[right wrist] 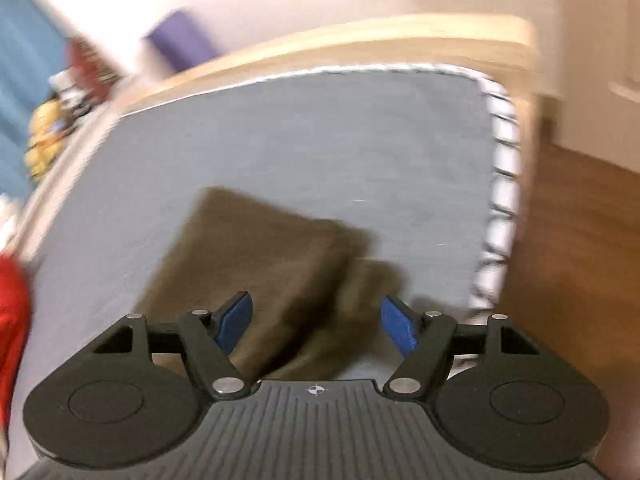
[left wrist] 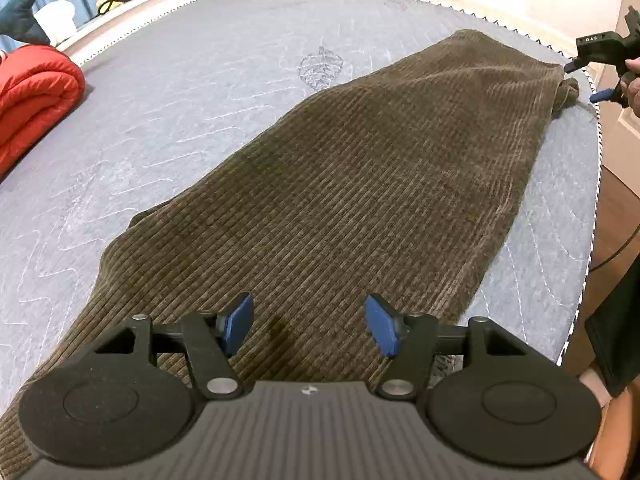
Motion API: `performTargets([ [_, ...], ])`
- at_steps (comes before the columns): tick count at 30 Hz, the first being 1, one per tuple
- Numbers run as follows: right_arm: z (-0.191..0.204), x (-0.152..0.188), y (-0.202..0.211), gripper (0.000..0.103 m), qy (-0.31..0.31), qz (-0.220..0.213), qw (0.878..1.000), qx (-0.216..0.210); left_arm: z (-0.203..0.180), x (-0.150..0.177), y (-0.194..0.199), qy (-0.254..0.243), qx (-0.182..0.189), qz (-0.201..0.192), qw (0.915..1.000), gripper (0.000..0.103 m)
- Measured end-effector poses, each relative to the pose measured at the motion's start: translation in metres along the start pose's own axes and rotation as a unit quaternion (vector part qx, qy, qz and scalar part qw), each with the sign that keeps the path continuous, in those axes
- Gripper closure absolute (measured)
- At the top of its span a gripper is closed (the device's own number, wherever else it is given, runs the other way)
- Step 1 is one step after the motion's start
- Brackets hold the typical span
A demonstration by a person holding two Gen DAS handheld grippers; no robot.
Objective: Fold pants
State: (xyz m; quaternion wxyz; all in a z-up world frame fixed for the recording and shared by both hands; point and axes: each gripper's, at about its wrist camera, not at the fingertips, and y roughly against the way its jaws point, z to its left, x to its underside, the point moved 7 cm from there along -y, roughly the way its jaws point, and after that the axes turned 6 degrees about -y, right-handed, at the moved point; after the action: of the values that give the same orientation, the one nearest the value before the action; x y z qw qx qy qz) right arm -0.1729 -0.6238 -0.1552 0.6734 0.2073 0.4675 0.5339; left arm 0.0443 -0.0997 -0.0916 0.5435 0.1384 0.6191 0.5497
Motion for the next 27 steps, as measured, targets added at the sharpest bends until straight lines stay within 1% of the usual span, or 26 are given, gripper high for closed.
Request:
performTargets([
  [1,-0.004,0.004,-0.004,0.028,-0.01,0.005,1.0,0.005,0.0,0.0,-0.003,0.001,-0.001,0.001,1.0,0.034],
  [3,0.002,0.003,-0.017,0.029,-0.015,0.021,1.0,-0.014,0.002,0.001,-0.004,0.004,-0.005,0.005,1.0,0.034],
  [5,0.011,0.003,-0.028,0.03,-0.006,0.015,1.0,-0.024,0.006,0.002,-0.005,0.008,-0.01,0.008,0.9999,0.033],
  [6,0.011,-0.003,-0.035,0.029,-0.002,0.013,1.0,-0.02,0.008,0.003,-0.005,0.011,-0.012,0.009,0.9998,0.032],
  [8,0.017,-0.006,-0.043,0.031,0.004,0.001,1.0,-0.002,0.012,0.005,-0.006,0.016,-0.017,0.01,0.9997,0.031],
  [9,0.02,-0.008,-0.045,0.037,0.006,-0.009,1.0,0.007,0.013,0.006,-0.006,0.016,-0.02,0.01,0.9996,0.03],
  [10,0.024,-0.009,-0.047,0.047,0.008,-0.018,1.0,0.017,0.015,0.008,-0.006,0.016,-0.022,0.011,0.9996,0.029],
  [11,0.026,-0.011,-0.047,0.051,0.004,-0.025,0.999,0.025,0.016,0.01,-0.006,0.017,-0.024,0.013,0.9995,0.029],
  [13,0.025,-0.014,-0.051,0.066,-0.005,-0.033,0.999,0.035,0.02,0.014,-0.005,0.022,-0.028,0.015,0.9993,0.029],
  [14,0.025,-0.014,-0.052,0.067,-0.013,-0.037,0.998,0.039,0.022,0.016,-0.005,0.024,-0.031,0.016,0.9991,0.029],
  [15,0.026,-0.013,-0.052,0.072,-0.018,-0.042,0.998,0.04,0.025,0.018,-0.005,0.027,-0.034,0.017,0.9989,0.029],
  [16,0.028,-0.012,-0.05,0.076,-0.019,-0.046,0.998,0.04,0.028,0.019,-0.004,0.03,-0.038,0.017,0.9987,0.029],
  [17,0.036,-0.012,-0.047,0.078,-0.008,-0.055,0.998,0.037,0.032,0.021,-0.004,0.036,-0.042,0.016,0.9983,0.029],
  [18,0.043,-0.012,-0.035,0.079,0.003,-0.068,0.997,0.028,0.035,0.022,-0.003,0.042,-0.045,0.016,0.998,0.029],
  [20,0.076,-0.007,-0.007,0.081,0.047,-0.116,0.992,-0.018,0.045,0.024,-0.002,0.06,-0.054,0.014,0.9966,0.029],
  [21,0.097,-0.001,0.008,0.082,0.079,-0.141,0.986,-0.045,0.051,0.025,-0.001,0.073,-0.059,0.013,0.9955,0.029],
  [22,0.122,0.01,0.025,0.083,0.117,-0.165,0.976,-0.078,0.057,0.026,0.0,0.086,-0.063,0.011,0.9942,0.029],
  [24,0.168,0.042,0.054,0.083,0.189,-0.196,0.952,-0.143,0.068,0.028,0.003,0.115,-0.072,0.008,0.9907,0.029],
  [25,0.189,0.061,0.067,0.083,0.227,-0.206,0.937,-0.17,0.075,0.029,0.006,0.135,-0.079,0.007,0.9877,0.029],
  [26,0.214,0.089,0.079,0.083,0.278,-0.206,0.914,-0.211,0.081,0.031,0.008,0.151,-0.083,0.005,0.985,0.029],
  [27,0.234,0.116,0.087,0.083,0.325,-0.191,0.893,-0.248,0.089,0.033,0.011,0.171,-0.088,0.003,0.9812,0.029],
])
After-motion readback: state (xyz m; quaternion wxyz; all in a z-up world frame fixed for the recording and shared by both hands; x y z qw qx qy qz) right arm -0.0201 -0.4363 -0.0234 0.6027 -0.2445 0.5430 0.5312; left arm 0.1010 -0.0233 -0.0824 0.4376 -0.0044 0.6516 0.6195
